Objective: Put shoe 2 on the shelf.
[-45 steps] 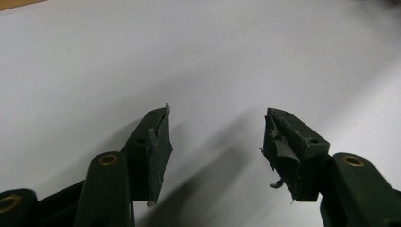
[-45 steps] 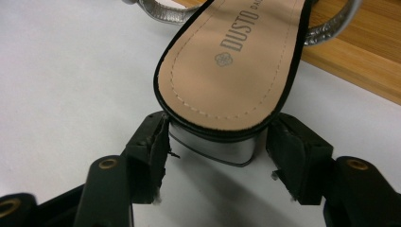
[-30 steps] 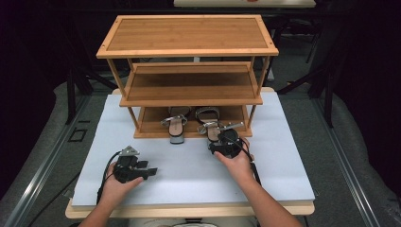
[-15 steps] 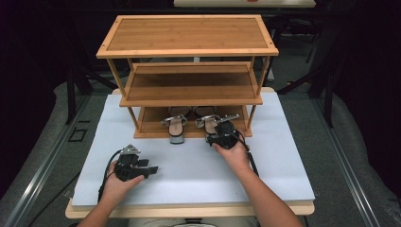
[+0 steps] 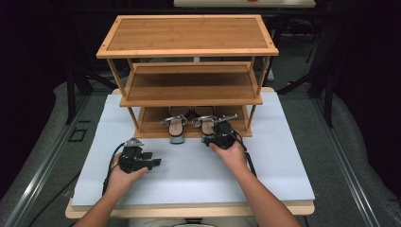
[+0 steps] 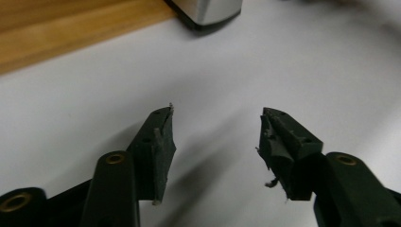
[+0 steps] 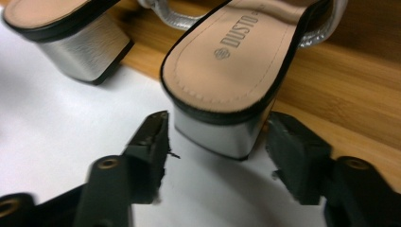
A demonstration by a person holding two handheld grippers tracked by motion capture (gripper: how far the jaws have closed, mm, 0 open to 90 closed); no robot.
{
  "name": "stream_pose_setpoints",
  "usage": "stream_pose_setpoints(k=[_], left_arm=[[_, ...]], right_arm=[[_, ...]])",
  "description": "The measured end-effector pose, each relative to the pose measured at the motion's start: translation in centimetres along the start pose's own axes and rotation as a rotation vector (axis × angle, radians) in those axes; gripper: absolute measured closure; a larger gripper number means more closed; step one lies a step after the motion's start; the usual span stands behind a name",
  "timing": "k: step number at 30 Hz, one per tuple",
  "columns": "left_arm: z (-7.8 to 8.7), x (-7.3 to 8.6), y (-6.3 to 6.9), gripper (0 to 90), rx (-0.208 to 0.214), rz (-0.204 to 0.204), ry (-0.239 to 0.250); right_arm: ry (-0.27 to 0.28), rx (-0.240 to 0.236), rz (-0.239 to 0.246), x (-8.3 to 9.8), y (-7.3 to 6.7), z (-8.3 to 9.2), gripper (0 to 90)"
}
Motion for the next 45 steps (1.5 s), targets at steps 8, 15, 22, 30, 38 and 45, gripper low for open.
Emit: stream_pose_setpoints(k=[8, 15, 22, 30, 38, 45], left_arm=[[-0.8, -3.2, -0.8, 67.8, -0.045, 0.005, 0.016], [-3.3, -5.1, -1.3, 83.1, -0.089, 0.033, -0.016], [-4.7, -5.6, -1.3, 85.3, -0.097, 0.039, -0.029], [-5.8, -6.5, 0.0, 87.1, -0.083, 0.023, -0.024], [-6.7, -6.9, 1.4, 87.4, -0.063, 0.015, -0.035], [-6.9, -7.0, 1.4, 88.5, -0.05, 0.031, -0.023]], right_arm=[[0.05, 0.052, 0.046, 0.8, 0.8, 3.1, 58.1], [0.036, 0.085, 0.006, 0.9, 2.6, 2.4, 74.4], [0.037, 0.098, 0.02, 0.5, 1.8, 1.2, 78.9], [0.037, 0.077, 0.017, 0.3, 1.2, 0.9, 78.9], [0.032, 0.063, 0.03, -0.2, -0.3, 0.3, 78.9], [0.029, 0.023, 0.012, -0.5, -0.8, -0.1, 79.0]])
Point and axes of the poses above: each handheld gripper's, and its own axes: z roughly backward along the jaws, x roughly out of its underside, y roughly to its right, the point moved 10 cm from there along -z, roughly forward along the jaws, and after that the axes turned 5 degrees about z, right-handed, at the moved point
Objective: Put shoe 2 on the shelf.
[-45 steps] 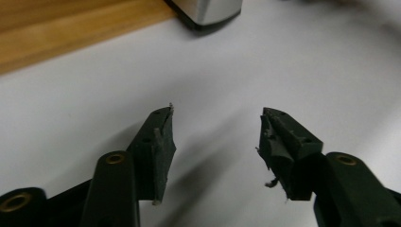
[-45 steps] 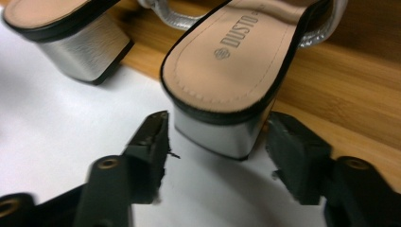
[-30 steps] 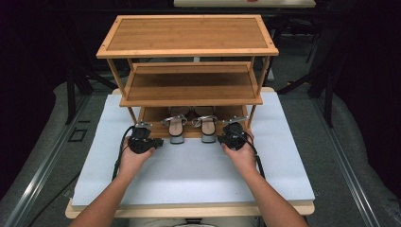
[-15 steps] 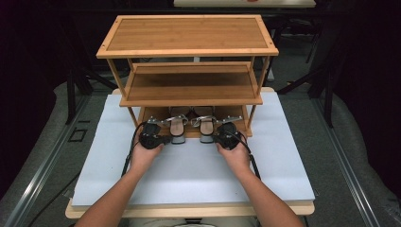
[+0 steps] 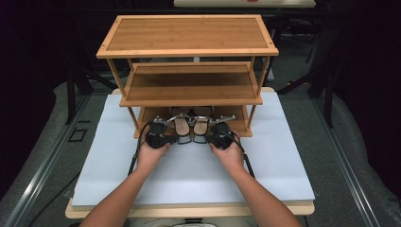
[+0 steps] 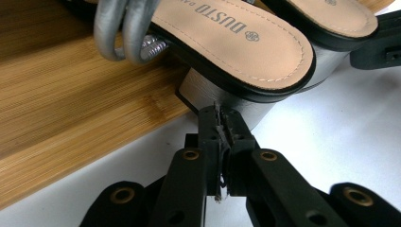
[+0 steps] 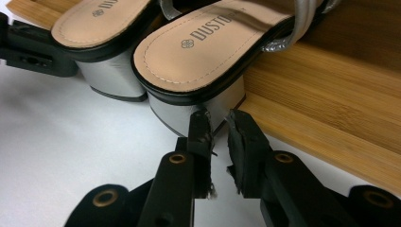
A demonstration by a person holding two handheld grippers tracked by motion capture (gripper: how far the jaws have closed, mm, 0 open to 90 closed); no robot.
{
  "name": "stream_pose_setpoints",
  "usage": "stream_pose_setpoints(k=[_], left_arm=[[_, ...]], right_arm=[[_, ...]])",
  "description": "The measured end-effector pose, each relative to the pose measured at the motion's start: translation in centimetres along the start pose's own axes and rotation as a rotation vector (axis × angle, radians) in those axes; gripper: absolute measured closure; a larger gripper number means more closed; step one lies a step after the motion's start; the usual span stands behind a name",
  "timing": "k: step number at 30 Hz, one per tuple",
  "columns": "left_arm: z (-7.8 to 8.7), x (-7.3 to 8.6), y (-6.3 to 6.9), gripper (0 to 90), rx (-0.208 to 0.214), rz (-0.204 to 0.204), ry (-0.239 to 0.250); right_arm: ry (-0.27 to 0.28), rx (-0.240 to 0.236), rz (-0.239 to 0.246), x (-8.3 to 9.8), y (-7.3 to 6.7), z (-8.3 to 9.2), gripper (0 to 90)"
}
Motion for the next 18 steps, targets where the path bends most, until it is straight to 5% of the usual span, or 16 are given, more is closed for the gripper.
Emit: stream_pose_setpoints(k=[18], left_arm=[[0.07, 0.06, -0.11, 89.2, 0.017, -0.011, -0.003]], right_arm=[[0.005, -0.002, 0.003, -0.12, 0.01, -0.18, 76.9]])
Point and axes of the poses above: each handheld gripper's, and its own axes: z roughly backward along the jaws, x roughly out of its underside, y roughly to its right, the point moved 10 cm from there along -z, roughly forward along the jaws, and after that the axes turned 5 degrees about z, right-handed, at the moved point
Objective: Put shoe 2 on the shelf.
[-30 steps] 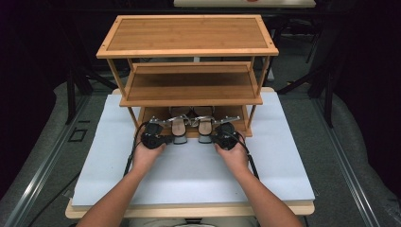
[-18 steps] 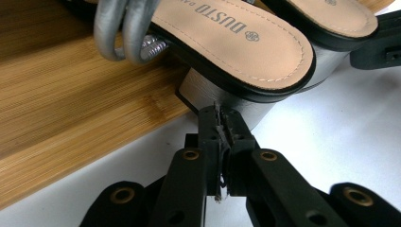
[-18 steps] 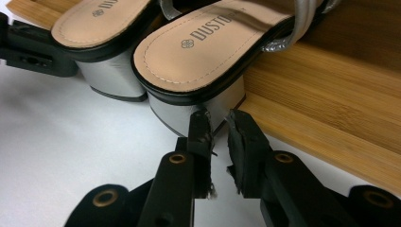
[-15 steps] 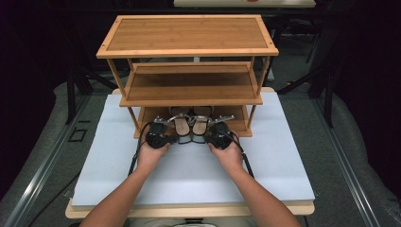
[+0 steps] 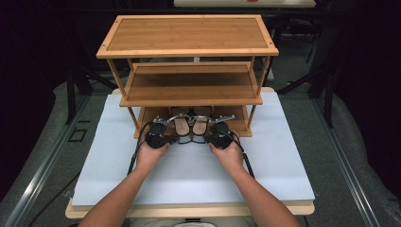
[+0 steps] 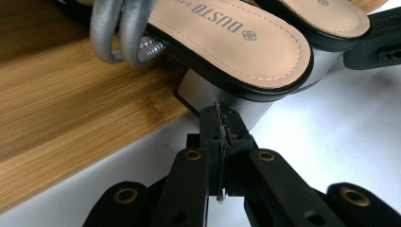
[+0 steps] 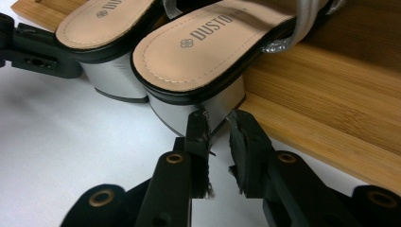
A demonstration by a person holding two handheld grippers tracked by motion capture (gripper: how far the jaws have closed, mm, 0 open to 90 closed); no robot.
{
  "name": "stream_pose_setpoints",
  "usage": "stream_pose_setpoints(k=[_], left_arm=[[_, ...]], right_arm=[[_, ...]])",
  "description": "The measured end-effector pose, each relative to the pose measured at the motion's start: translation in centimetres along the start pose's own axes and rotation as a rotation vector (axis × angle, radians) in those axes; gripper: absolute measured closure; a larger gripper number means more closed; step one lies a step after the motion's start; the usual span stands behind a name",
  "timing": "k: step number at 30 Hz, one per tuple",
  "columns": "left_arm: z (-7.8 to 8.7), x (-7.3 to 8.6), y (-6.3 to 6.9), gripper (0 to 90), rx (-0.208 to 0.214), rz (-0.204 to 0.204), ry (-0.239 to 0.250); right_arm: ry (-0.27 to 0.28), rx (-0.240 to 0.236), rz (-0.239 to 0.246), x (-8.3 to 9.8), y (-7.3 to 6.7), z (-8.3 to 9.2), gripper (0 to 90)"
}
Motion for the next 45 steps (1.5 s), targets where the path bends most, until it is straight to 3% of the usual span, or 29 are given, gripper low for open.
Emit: stream_pose_setpoints(k=[3, 7, 9, 15, 23, 28, 32, 33, 37, 38, 39, 40, 41, 42, 43, 45], left_arm=[[0.4, 0.0, 0.0, 89.1, 0.001, -0.003, 0.001], [1.5, -0.1, 0.1, 88.9, 0.003, -0.016, 0.022], [1.8, -0.1, 0.0, 88.8, 0.0, -0.019, 0.024], [4.2, 0.2, 0.0, 88.3, 0.004, -0.04, 0.039], [7.3, 1.0, 0.1, 87.7, 0.013, -0.08, 0.069], [9.1, 2.7, -0.2, 87.6, 0.025, -0.065, 0.088], [10.2, 4.4, -0.8, 86.4, 0.03, -0.048, 0.088], [10.6, 4.9, -0.9, 86.2, 0.028, -0.049, 0.087], [11.5, 6.8, -1.3, 85.6, 0.019, -0.031, 0.09], [11.6, 7.3, -1.4, 85.5, 0.019, -0.024, 0.091], [11.7, 7.8, -1.4, 85.5, 0.019, -0.019, 0.093], [11.7, 8.3, -1.6, 85.5, 0.014, -0.015, 0.09], [11.7, 8.8, -1.7, 85.5, 0.009, -0.015, 0.082], [11.7, 9.1, -1.8, 85.5, 0.001, -0.011, 0.078], [11.7, 9.4, -1.9, 85.4, -0.003, -0.01, 0.076], [11.8, 10.0, -2.1, 85.2, -0.016, -0.016, 0.069]], right_arm=[[-0.005, -0.02, -0.015, 0.1, 0.0, 0.2, 77.0], [0.007, -0.007, 0.0, 0.0, 0.0, 1.1, 77.2], [0.016, -0.029, 0.008, -0.2, -0.3, 1.8, 77.1], [0.035, -0.017, 0.02, 0.1, -0.1, 3.7, 77.2], [0.033, -0.016, 0.011, 1.9, 0.9, 6.8, 76.7], [0.044, -0.035, 0.0, 3.8, 1.3, 8.9, 76.4], [0.048, 0.002, 0.007, 5.4, 1.4, 10.3, 76.2], [0.058, -0.024, 0.01, 5.7, 1.2, 10.6, 76.1], [0.067, 0.01, 0.001, 7.4, 1.4, 11.4, 75.8], [0.061, 0.036, -0.013, 7.8, 1.6, 11.7, 75.8], [0.085, -0.049, -0.026, 8.1, 1.1, 11.9, 75.7], [0.089, -0.03, -0.036, 8.4, 1.4, 12.1, 75.6], [0.085, 0.045, -0.045, 8.9, 1.9, 12.2, 75.5], [0.097, 0.017, -0.05, 9.1, 1.8, 12.3, 75.5], [0.099, 0.052, -0.048, 9.5, 2.1, 12.4, 75.4], [0.118, 0.032, -0.05, 10.1, 2.2, 12.4, 75.4]])
Point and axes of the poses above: each handheld gripper's, and its own axes: z roughly backward along the jaws, x roughly out of its underside, y roughly to its right, the point moved 10 cm from there along -z, roughly forward along the jaws, and after that the axes turned 5 degrees about z, right-handed, at the moved point
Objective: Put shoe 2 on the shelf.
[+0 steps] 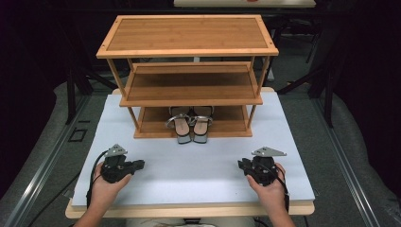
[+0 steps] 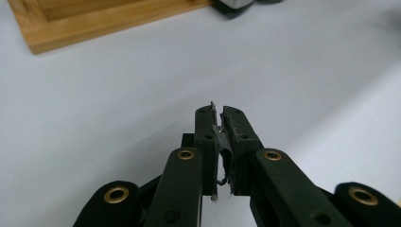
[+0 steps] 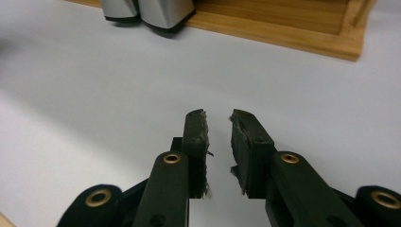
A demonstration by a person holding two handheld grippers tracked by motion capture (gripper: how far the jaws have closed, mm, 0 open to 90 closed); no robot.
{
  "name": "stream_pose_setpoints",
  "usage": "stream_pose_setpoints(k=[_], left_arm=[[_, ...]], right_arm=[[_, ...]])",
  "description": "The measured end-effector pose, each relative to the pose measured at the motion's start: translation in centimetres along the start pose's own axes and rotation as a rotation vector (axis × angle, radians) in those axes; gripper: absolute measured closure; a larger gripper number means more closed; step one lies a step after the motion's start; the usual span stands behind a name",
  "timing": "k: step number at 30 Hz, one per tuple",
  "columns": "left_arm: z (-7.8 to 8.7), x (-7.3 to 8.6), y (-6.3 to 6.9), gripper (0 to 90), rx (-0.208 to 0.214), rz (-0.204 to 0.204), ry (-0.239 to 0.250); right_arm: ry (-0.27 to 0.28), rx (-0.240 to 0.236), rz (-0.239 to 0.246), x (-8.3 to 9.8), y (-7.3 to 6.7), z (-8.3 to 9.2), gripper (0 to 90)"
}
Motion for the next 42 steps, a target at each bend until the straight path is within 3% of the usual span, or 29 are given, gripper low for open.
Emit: stream_pose_setpoints(k=[1, 3, 5, 6, 7, 9, 11, 15, 16, 19, 32, 42], left_arm=[[0.0, 0.3, -0.1, 84.9, -0.002, 0.003, -0.001], [0.1, 0.8, -0.3, 84.3, -0.004, 0.006, -0.005], [0.1, 1.3, -0.4, 82.5, 0.001, 0.013, -0.007], [0.1, 1.4, -0.4, 81.4, 0.0, 0.003, -0.006], [-0.1, 1.5, -0.5, 81.4, -0.008, -0.001, -0.008], [-0.4, 1.5, -0.8, 81.4, -0.023, -0.009, -0.015], [-0.8, 1.4, -0.8, 81.4, -0.012, -0.002, -0.014], [-1.2, 1.3, -0.5, 81.4, -0.008, -0.02, -0.019], [-1.2, 1.4, -0.5, 81.4, -0.003, -0.027, -0.024], [-1.4, 1.7, -0.4, 81.3, -0.002, -0.029, -0.033], [-1.9, 1.7, -0.7, 66.4, -0.008, -0.008, -0.033], [-1.9, 1.7, -1.1, 60.2, -0.019, 0.006, -0.024]], right_arm=[[-0.01, 0.049, -0.004, 0.4, 0.5, 0.1, 75.4], [0.014, 0.02, -0.023, 0.8, 0.6, 0.1, 75.1], [0.014, 0.037, -0.042, 1.4, 1.1, 0.2, 75.1], [0.014, 0.017, -0.044, 1.6, 1.1, 0.2, 75.0], [0.01, 0.053, -0.05, 1.9, 1.4, 0.2, 75.1], [0.013, 0.047, -0.054, 2.1, 1.8, 0.0, 75.0], [0.021, 0.042, -0.07, 2.2, 2.0, -0.2, 74.8], [0.022, 0.021, -0.059, 2.4, 1.7, -0.8, 74.2], [0.017, 0.045, -0.052, 2.5, 1.8, -0.9, 74.0], [0.018, 0.017, -0.046, 2.5, 1.4, -1.1, 73.6], [-0.025, 0.011, -0.03, 3.1, 1.0, -1.9, 70.4], [-0.012, 0.018, -0.043, 3.0, 1.4, -1.9, 67.7]])
Point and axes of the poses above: each handheld gripper's, and its own axes: z roughly backward along the jaws, x roughly out of its underside, y roughly to its right, the point moved 10 cm from there along -z, roughly forward along the jaws, and after that the axes turned 5 degrees about z, right-handed, at the moved point
